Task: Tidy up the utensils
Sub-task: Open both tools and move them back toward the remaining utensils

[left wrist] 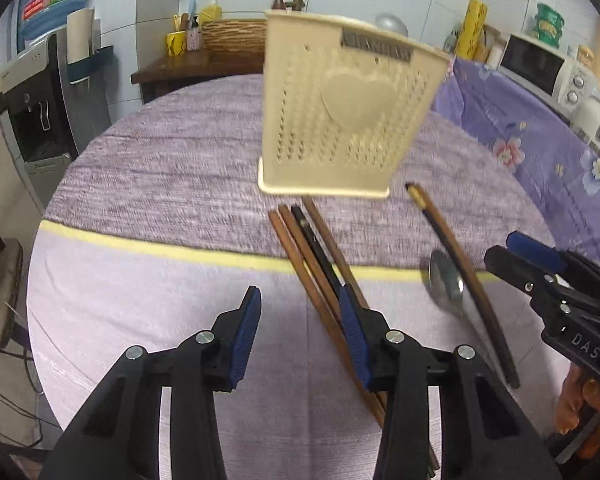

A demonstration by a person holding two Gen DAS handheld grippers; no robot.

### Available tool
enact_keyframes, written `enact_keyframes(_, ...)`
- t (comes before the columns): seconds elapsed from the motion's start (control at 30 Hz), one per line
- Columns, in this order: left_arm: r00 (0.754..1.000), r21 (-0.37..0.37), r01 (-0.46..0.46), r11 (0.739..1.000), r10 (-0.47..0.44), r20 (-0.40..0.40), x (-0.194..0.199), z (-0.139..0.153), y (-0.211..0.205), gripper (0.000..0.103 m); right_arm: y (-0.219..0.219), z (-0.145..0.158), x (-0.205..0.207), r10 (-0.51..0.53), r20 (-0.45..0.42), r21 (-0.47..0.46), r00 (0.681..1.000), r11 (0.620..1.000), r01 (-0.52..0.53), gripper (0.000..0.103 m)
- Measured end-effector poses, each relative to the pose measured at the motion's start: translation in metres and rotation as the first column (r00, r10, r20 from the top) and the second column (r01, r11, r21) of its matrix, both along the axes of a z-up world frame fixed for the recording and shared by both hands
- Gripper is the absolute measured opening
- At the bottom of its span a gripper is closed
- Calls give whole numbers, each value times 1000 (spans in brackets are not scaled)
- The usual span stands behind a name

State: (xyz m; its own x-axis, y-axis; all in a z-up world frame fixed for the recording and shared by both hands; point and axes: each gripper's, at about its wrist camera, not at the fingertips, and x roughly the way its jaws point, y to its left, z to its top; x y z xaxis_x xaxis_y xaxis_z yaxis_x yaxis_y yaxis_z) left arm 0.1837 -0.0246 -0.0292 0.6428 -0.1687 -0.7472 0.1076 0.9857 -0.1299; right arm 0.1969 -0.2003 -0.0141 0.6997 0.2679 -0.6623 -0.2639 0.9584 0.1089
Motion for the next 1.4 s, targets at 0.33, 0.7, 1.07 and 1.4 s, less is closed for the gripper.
enact_keyframes(0.33, 1000, 62, 7, 998, -5, -30, 1, -19, -15, 39, 0, -8, -8, -12, -30, 2, 999, 1000, 12, 50)
enact_keyframes(0.7, 997, 34, -68, 997, 68, -19, -14, -13, 23, 38, 18, -20, -1, 81, -88, -36, 993, 996, -84, 56)
enact_keyframes(1.07, 995, 5, -96, 995, 96, -14, -9, -8, 28, 39, 31, -33, 37, 146, -156, -52, 977, 986, -156, 57)
enact_keyframes(1.4, 995, 3, -94, 996, 94, -27, -8, -10, 31, 39, 41, -42, 31, 124, -166, -143, 978, 979, -148, 57)
